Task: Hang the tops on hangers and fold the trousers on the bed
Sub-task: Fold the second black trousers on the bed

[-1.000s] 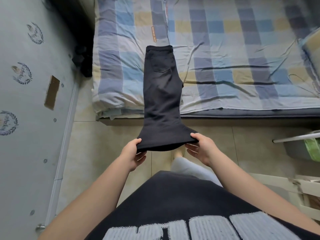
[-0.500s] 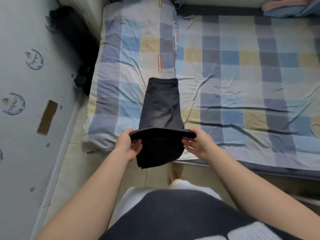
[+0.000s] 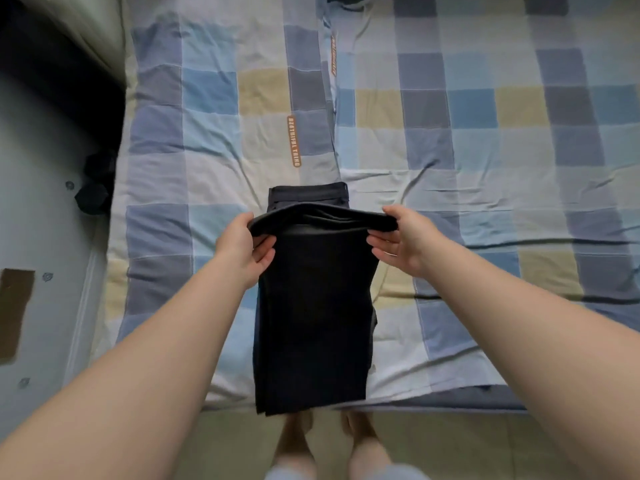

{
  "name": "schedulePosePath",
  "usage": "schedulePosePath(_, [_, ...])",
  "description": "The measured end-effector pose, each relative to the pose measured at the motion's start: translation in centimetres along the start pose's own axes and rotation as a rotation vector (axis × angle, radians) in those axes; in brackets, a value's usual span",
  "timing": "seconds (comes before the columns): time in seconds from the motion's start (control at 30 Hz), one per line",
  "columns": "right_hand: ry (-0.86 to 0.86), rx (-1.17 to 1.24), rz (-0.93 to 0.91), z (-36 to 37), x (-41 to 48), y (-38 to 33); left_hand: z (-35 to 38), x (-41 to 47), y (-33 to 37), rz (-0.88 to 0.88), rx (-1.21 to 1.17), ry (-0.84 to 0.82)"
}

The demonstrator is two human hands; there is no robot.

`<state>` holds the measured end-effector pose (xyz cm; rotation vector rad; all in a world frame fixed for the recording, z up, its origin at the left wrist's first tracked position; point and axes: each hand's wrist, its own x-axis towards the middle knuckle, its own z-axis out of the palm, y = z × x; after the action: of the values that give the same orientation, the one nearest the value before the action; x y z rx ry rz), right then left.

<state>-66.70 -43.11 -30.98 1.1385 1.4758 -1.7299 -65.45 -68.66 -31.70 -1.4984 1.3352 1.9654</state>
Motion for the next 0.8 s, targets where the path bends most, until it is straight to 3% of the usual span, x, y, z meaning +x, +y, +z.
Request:
schedulePosePath(0.2, [0.043, 0.025, -0.002, 2.3, 12.4, -2.8, 4.5, 11.6, 1.4, 0.070, 0.147, -0.044])
schedulePosePath(0.37, [-0.046, 0.086, 0.023, 4.0, 20.1, -0.6, 4.9, 18.9, -0.6, 0.127, 0.240, -0.127])
schedulePosePath(0.43, [-0.086, 0.029, 0.034, 3.8, 21.2, 2.1, 4.2, 19.9, -3.0, 0.210, 0.386, -0.129])
schedulePosePath(0.5, [-0.074, -0.038, 0.043, 3.4, 21.3, 5.2, 2.6, 20.5, -6.1, 0.433, 0.612, -0.100])
schedulePosePath(0.57, [-0.050, -0.089, 0.032, 2.6, 20.8, 8.2, 0.2, 20.3, -9.3, 0.714, 1.088, -0.105])
schedulePosePath(0.63, [-0.020, -0.127, -0.001, 1.9, 20.0, 10.7, -2.1, 19.4, -12.1, 0.860, 1.471, -0.102])
schedulePosePath(0.8, [0.094, -0.211, -0.067, 0.3, 16.6, 17.3, -7.1, 16.3, -19.0, 0.684, 1.605, -0.019])
